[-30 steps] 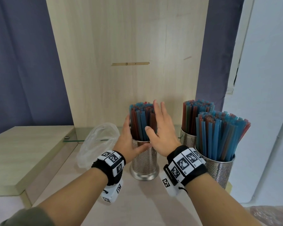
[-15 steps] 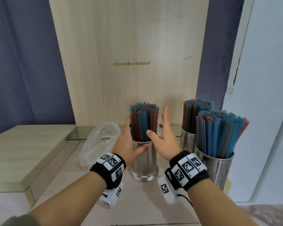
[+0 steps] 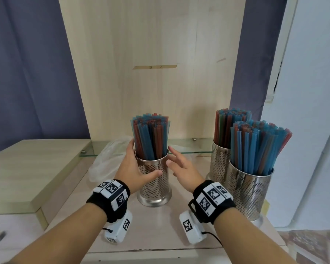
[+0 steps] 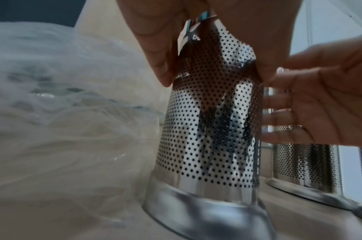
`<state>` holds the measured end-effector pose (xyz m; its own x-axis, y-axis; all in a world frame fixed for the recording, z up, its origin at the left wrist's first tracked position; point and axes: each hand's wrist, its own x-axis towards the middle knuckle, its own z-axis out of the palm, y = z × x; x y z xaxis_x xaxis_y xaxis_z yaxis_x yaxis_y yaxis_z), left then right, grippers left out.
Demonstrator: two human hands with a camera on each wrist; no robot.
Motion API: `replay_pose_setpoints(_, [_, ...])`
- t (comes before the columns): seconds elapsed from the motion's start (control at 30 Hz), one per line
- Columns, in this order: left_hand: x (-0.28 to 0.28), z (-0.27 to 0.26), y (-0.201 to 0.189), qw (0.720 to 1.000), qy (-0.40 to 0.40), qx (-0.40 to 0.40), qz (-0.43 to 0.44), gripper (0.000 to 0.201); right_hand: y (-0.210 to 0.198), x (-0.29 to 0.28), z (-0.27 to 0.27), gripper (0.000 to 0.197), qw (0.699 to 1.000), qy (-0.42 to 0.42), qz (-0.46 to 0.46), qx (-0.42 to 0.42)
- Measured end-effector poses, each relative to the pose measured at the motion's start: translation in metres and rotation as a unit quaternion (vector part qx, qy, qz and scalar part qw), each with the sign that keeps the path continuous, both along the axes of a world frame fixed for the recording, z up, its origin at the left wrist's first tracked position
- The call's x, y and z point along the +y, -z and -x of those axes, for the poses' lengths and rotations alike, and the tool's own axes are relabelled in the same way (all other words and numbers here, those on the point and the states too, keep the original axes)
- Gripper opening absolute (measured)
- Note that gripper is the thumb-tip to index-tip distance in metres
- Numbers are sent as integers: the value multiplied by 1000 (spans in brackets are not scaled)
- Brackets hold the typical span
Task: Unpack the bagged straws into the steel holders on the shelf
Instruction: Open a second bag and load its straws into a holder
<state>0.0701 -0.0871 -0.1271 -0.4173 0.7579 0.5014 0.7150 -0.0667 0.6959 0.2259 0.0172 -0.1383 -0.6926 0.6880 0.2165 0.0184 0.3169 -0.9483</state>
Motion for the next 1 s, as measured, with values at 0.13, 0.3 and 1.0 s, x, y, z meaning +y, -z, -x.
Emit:
replay_pose_setpoints(0.13, [-8,11,-1,1000,-16,14,8,119,7,21,1,51,973,108,-92,-184])
replay_pose_setpoints(0.3, [-10,15,2,1000,-21,19,7,103,6,45,15,60,886,140,-147,-418])
replay_pose_setpoints(1.0, [-5,26,14,1000,-23,3,8,94,-43,32,-3,36,879,139,-278,-362])
